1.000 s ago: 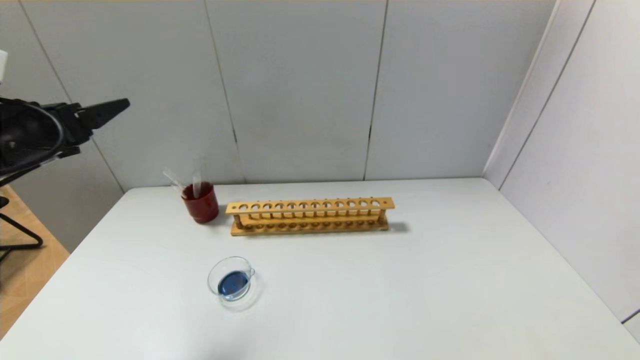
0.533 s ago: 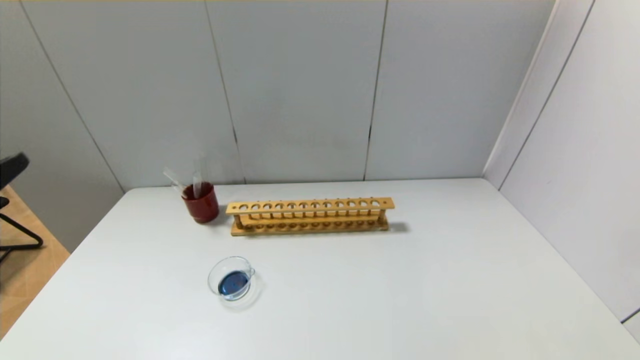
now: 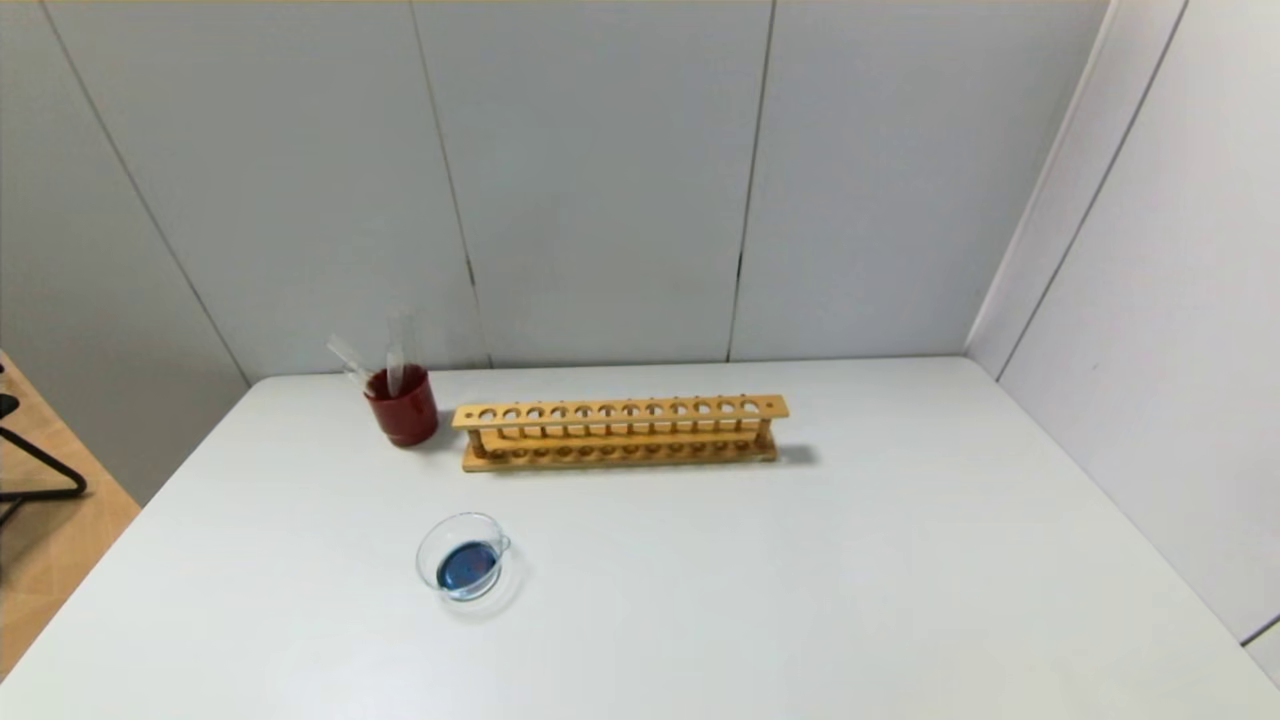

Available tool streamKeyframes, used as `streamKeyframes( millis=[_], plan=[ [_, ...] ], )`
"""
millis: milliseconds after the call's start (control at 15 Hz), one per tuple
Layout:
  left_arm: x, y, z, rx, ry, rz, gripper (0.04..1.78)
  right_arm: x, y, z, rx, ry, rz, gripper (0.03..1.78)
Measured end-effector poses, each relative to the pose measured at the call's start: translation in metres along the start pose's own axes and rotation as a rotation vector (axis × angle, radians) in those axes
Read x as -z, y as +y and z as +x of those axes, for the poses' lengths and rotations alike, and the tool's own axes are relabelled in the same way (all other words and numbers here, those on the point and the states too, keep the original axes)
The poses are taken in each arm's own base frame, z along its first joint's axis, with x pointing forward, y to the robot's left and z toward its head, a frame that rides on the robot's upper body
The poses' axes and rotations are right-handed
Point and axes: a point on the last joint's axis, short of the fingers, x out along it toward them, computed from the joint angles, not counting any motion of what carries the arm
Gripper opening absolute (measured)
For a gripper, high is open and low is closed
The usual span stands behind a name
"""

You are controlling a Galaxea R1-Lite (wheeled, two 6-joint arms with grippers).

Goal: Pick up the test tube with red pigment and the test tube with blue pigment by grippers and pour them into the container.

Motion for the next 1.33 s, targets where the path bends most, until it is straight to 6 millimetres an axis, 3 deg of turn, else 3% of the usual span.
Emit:
streamKeyframes(
  millis=[533,667,867,1067,1333],
  plan=[
    [0.043,-0.009,-0.02,0.073,-0.03,0.025,1.75,0.0,0.0,0.0,0.0,-0.001,0.0,1.75],
    [0.063,-0.016,-0.032,0.069,-0.005,0.006,1.75,0.0,0.0,0.0,0.0,0.0,0.0,1.75],
    [0.099,-0.017,-0.038,-0.086,0.053,0.022,1.75,0.0,0.0,0.0,0.0,0.0,0.0,1.75],
    [0.134,-0.015,-0.042,-0.287,0.217,0.08,1.75,0.0,0.0,0.0,0.0,0.0,0.0,1.75],
    [0.15,-0.013,-0.047,-0.48,0.351,-0.012,1.75,0.0,0.0,0.0,0.0,0.0,0.0,1.75]
  ],
)
